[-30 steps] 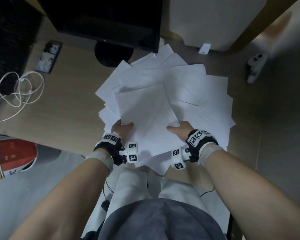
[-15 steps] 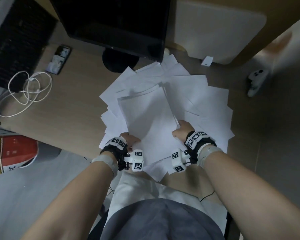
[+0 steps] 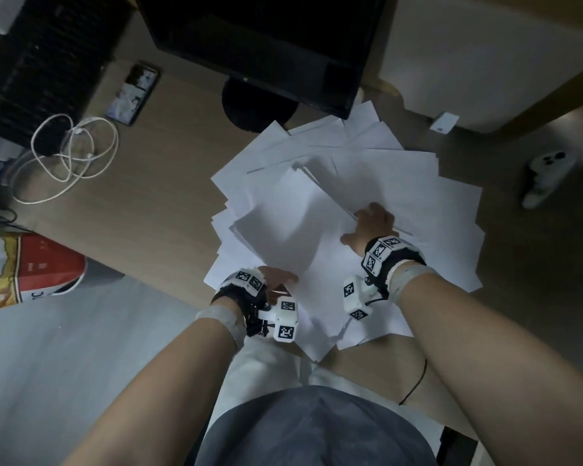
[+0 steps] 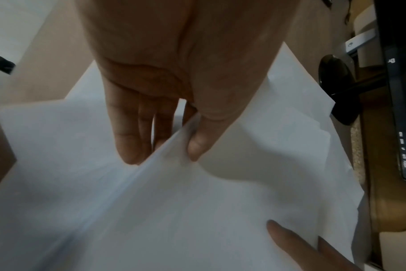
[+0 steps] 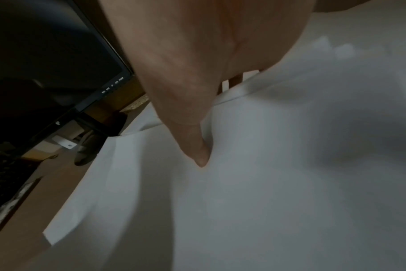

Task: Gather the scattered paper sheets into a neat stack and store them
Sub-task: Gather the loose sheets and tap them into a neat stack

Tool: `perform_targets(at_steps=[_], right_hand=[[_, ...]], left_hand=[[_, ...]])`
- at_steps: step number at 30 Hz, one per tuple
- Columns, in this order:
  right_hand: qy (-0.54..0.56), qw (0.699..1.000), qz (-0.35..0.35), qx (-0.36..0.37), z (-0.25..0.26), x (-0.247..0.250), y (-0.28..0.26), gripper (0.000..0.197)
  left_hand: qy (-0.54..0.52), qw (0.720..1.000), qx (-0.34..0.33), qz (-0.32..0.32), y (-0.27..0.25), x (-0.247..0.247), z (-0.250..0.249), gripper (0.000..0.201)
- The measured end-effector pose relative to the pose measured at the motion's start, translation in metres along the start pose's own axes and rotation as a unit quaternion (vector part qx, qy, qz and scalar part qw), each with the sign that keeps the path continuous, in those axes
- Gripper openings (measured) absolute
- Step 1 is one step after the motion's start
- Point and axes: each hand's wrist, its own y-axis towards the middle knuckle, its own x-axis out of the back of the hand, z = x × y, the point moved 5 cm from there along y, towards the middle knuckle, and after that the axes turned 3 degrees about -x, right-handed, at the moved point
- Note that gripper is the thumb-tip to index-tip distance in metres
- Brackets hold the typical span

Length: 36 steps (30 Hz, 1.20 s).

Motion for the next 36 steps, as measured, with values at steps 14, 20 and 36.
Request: perform_targets(at_steps=[14,20,36], right_hand=[[0.251,0.964,0.027,-0.078,-0.038,-0.016,-0.028,0.043],[0.38,0.914,0.033,-0.136,-0.071,-0.043,-0.044,0.041],[0.452,0.876,-0.064,-0.158,-0.091,-0.055,-0.069,0.046]], left_hand=[[0.049,0.963,-0.151,-0.218,-0.003,0.019,-0.048,0.046],[0.072,0.96,-0.19,-0.194,-0.015,0.003,-0.052,0.048],[0.103,0.949,-0.244,-0.171,-0.031,-0.016,-0.062,0.061]])
